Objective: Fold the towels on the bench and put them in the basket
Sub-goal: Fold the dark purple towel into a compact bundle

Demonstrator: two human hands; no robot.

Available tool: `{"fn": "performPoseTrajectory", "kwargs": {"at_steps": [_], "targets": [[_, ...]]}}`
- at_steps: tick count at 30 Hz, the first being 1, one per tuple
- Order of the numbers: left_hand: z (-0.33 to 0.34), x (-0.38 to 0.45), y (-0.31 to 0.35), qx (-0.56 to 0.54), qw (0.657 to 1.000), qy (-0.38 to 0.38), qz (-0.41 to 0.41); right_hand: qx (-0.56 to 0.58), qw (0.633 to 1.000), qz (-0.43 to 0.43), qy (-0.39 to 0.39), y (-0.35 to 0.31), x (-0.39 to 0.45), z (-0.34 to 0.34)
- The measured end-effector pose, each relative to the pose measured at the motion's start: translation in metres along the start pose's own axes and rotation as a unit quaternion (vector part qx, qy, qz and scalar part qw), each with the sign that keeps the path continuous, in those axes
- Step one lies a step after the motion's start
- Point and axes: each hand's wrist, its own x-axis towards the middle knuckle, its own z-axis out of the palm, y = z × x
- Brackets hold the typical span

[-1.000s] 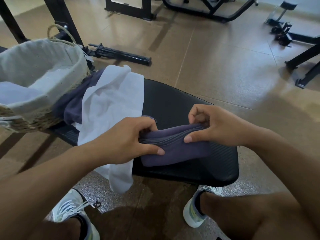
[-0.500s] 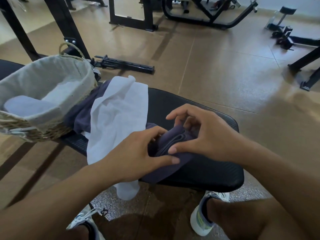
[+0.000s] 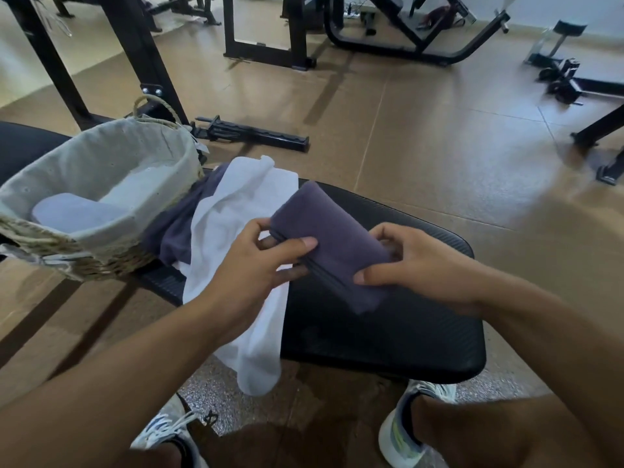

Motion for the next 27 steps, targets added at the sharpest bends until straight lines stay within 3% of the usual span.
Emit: {"fn": "performPoseTrajectory", "kwargs": {"at_steps": [2,4,6,8,14,18,22,27], "targets": [[-0.009,0.005,0.002,0.128,0.988,0.055,0.073,-0.023,0.998,-0.027,0.051,0.0,0.0,-0.01],[-0.014,0.007,0.005,0.265,0.944,0.09,0.175,-0.004,0.993,-0.062,0.1,0.0,0.0,-0.016],[-0.015,0.006,0.004,0.344,0.908,0.074,0.226,0.04,0.987,-0.09,0.128,0.001,0.001,-0.018],[-0.01,0.003,0.0,0.367,0.903,0.042,0.219,0.068,0.983,-0.114,0.123,0.0,0.001,-0.016],[0.007,-0.003,-0.01,0.295,0.936,-0.06,0.182,0.06,0.987,-0.137,0.056,-0.002,0.003,0.01],[0.007,-0.001,-0.009,0.286,0.938,-0.018,0.197,0.027,0.987,-0.139,0.071,0.0,0.006,0.023],[0.004,0.004,-0.01,0.218,0.964,0.022,0.152,-0.043,0.983,-0.122,0.13,0.001,0.011,0.034],[0.009,0.009,-0.005,0.129,0.983,0.083,0.105,-0.167,0.964,-0.148,0.145,0.004,0.024,0.049]]}}
